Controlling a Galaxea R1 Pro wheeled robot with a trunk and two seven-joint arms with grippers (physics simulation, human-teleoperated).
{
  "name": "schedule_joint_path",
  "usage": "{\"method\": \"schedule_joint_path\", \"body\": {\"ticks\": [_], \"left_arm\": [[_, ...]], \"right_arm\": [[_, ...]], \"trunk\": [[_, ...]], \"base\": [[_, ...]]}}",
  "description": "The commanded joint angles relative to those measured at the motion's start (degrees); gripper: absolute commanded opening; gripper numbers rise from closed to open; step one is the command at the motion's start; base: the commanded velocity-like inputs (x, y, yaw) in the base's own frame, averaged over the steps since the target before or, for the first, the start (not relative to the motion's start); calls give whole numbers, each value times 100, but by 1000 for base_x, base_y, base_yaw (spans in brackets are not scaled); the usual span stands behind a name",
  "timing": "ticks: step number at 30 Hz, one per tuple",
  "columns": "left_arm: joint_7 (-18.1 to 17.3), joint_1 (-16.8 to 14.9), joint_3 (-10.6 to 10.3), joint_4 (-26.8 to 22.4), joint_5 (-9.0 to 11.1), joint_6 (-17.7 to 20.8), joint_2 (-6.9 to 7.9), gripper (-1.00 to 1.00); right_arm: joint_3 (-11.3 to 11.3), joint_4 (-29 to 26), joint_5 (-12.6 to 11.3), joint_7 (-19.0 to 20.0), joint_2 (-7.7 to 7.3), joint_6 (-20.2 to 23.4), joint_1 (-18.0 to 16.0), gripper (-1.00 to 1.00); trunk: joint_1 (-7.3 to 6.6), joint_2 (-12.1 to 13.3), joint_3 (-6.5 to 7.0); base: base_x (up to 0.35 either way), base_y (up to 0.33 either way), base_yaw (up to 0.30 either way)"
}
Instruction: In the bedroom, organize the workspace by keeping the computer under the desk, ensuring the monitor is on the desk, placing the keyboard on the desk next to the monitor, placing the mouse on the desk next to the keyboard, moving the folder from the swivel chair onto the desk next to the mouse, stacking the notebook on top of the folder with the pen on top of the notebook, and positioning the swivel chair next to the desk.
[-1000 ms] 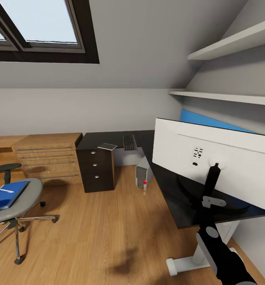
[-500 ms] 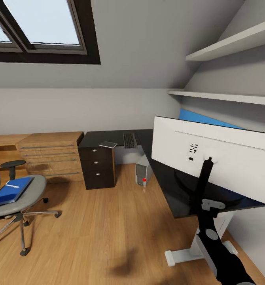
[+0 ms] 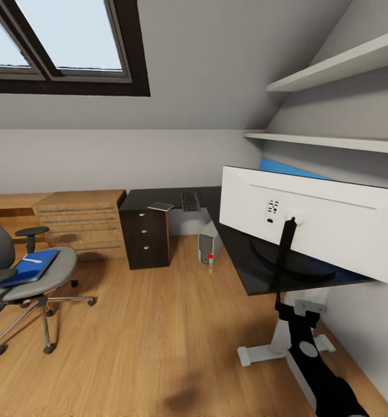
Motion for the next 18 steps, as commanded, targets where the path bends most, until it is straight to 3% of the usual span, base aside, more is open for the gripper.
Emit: {"method": "schedule_joint_path", "body": {"ticks": [1, 9, 10, 11, 12, 18], "left_arm": [[13, -3, 10, 3, -6, -20, 3, 100], [-32, -3, 3, 3, -12, -37, 2, 100], [-37, -3, 2, 3, -14, -40, 2, 100], [-40, -3, 2, 3, -14, -35, 2, 100], [-36, -3, 5, 3, -11, -32, 5, 100], [-20, -3, 15, 3, -7, -20, 16, 100]], "right_arm": [[33, 166, -97, -23, 25, -46, -5, 100], [34, 1757, -259, 396, 313, -530, -5, 100], [44, 2500, -263, 694, 370, -842, -5, 100], [45, 3730, -258, 1306, 495, -1579, -5, 100], [40, 4009, -264, 1456, 529, -1765, -5, 100], [29, 4755, -281, 1700, 680, -2070, -5, 100]], "trunk": [[-2, -3, -6], [-2, -3, -6], [-2, -3, -6], [-2, -3, -6], [-2, -3, -6], [-68, 117, 48]], "base": [[-122, 0, 0], [-41, 0, 0], [-7, 0, 0], [-2, 0, 0], [-1, 0, 0], [0, 0, 0]]}}
